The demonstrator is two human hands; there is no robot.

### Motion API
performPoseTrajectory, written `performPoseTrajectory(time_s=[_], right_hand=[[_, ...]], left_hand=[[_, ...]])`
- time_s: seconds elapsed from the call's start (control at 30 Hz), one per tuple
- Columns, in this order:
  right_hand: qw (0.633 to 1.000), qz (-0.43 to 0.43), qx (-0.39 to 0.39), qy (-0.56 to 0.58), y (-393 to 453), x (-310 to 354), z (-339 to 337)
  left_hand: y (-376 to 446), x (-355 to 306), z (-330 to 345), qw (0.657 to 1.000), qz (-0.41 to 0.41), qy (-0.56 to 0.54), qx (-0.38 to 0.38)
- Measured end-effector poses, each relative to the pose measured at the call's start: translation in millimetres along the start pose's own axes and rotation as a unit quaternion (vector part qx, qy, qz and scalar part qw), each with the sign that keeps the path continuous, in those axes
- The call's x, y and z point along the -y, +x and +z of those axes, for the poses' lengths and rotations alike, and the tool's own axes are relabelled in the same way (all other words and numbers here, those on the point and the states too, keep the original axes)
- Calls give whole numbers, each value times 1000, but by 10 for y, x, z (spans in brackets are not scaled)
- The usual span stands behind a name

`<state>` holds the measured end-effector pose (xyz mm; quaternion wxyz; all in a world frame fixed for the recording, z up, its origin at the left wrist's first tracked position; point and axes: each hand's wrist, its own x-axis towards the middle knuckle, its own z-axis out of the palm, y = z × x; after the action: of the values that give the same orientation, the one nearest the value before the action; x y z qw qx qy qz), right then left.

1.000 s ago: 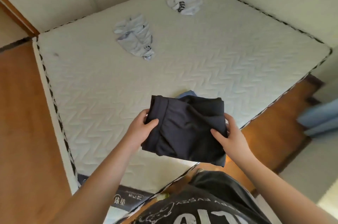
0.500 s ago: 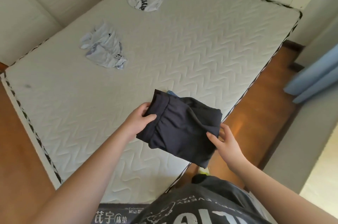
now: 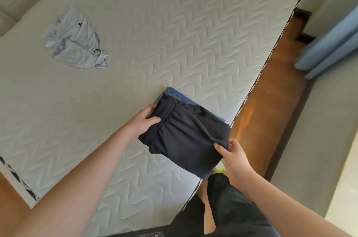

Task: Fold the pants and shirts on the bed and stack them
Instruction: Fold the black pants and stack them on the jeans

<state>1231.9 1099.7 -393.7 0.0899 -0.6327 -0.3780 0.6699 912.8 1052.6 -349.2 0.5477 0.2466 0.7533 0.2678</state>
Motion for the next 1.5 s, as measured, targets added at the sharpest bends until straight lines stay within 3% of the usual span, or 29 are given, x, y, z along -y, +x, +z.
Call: performPoseTrajectory(time_s=[0.23, 0.33, 0.47, 0.6, 0.67, 0.83, 0.93, 1.03, 1.2, 1.33, 1.43, 1.5], right_hand=[[993, 76, -64, 59, 675, -269, 399], [993, 56, -97, 34, 975, -315, 501], [993, 80, -84, 2, 1381, -398, 648], [989, 66, -74, -109, 1651, -490, 709], [991, 53, -66, -108, 1715, -499, 697], [998, 35, -51, -33, 1826, -436, 703], [995, 15, -88, -33, 1873, -447, 755], [993, -17, -112, -42, 1934, -467, 762], [981, -29, -149, -119, 2080, -440, 733], [957, -33, -211, -197, 2066, -455, 749], [942, -96, -250, -202, 1960, -500, 806], [928, -175, -256, -206, 1862, -526, 857]], left_hand=[[874, 410, -138, 998, 2, 65, 9], [1234, 484, -157, 998, -2, 62, 16], [1692, 571, -176, 997, -4, 69, 18], [1987, 790, -165, 983, -20, 180, 17], [2084, 848, -140, 976, -21, 217, 10], [2258, 684, 28, 988, -23, 154, 1], [2359, 624, 129, 994, -14, 98, -42], [2421, 594, 60, 999, -14, 23, -38], [2519, 589, 89, 994, 41, 85, -58], [2511, 670, 312, 953, 134, 217, -166], [2308, 714, 450, 870, 286, 297, -271], [2142, 790, 523, 810, 397, 329, -278]])
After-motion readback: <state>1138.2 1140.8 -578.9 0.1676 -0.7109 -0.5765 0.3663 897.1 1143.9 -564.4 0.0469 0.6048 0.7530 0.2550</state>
